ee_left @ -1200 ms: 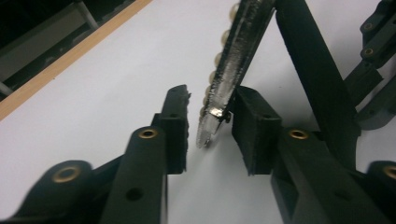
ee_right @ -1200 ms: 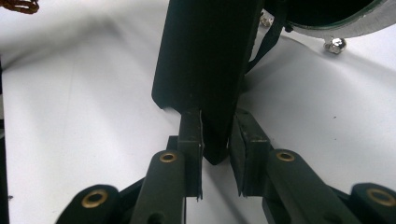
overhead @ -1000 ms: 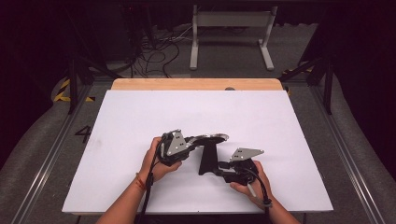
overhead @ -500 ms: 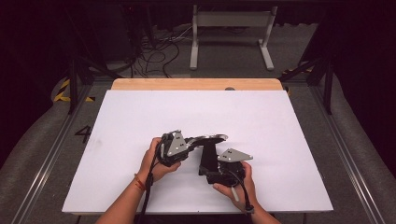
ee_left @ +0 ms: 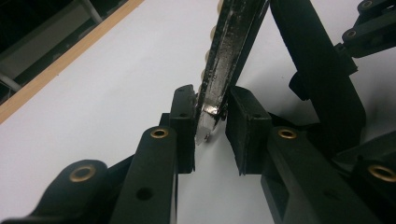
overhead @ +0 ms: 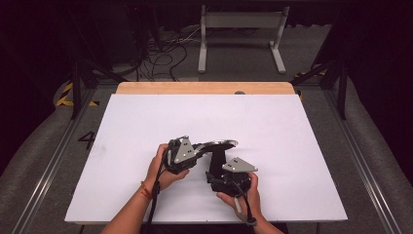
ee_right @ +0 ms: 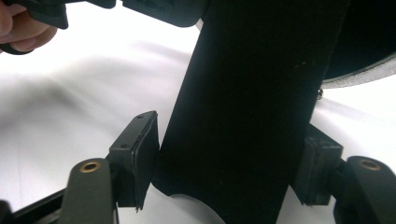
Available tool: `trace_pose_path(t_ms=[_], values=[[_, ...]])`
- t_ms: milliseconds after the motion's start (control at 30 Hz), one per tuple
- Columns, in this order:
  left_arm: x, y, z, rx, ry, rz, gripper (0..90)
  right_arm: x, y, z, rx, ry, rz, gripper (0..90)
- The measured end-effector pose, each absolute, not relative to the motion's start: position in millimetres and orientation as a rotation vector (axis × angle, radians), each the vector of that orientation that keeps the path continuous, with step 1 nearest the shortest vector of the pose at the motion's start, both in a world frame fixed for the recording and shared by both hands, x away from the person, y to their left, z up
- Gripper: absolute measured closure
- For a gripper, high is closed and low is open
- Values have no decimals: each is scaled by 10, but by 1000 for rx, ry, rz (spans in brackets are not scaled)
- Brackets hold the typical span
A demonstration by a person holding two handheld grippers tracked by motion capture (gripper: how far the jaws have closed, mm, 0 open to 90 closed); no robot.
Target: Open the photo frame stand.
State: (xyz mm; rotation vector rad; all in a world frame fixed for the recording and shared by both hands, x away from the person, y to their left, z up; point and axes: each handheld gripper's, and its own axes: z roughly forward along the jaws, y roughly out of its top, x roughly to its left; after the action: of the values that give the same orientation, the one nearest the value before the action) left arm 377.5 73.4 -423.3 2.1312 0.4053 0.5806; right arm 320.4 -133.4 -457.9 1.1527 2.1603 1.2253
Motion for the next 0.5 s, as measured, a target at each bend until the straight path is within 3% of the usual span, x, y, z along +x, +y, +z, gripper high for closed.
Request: trace_pose_path(t_ms=[300,500], values=[[3758,711,-4226,2136,409,608,735,3209,-1480,-4507,1165,2185,1229,408],[3763,706,-4235,2127,415,604,728,3220,-1481,-4518,1193,2164,1259,339]])
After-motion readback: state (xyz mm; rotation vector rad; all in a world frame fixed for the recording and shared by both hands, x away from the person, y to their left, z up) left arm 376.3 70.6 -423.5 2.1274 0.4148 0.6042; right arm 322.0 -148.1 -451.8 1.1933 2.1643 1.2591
